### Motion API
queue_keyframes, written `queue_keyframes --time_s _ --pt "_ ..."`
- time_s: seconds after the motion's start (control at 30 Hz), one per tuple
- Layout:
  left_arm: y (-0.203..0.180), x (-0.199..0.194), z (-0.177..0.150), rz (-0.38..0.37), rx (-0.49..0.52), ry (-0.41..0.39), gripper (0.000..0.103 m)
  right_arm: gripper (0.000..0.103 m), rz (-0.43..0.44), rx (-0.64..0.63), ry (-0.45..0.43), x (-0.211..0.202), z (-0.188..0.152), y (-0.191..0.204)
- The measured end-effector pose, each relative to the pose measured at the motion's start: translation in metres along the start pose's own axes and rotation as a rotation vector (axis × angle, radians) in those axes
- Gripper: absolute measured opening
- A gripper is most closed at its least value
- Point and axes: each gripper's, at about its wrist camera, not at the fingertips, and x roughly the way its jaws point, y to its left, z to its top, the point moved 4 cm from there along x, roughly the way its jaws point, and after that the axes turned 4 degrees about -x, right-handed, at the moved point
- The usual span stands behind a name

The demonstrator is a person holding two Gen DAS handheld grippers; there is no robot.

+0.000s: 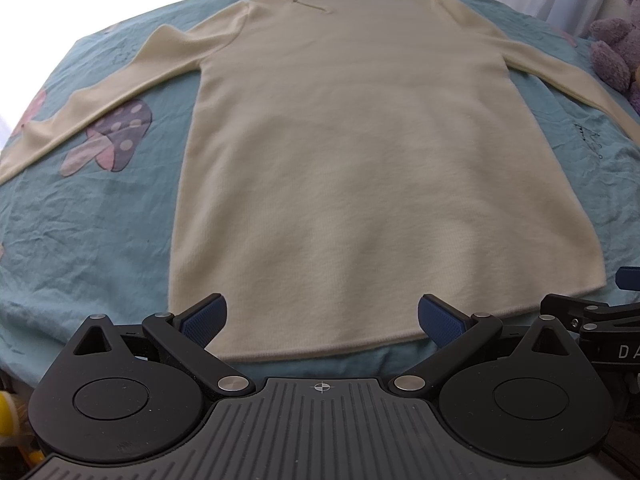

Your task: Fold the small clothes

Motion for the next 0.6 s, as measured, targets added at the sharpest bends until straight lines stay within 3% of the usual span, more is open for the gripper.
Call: queue_keyframes --time_s 0.6 --pt "-0.0001 0.0038 -0.0002 -0.004 -0.007 0.013 0.103 0.099 0.002 0.002 0.003 0.0026 -0.0007 0.0002"
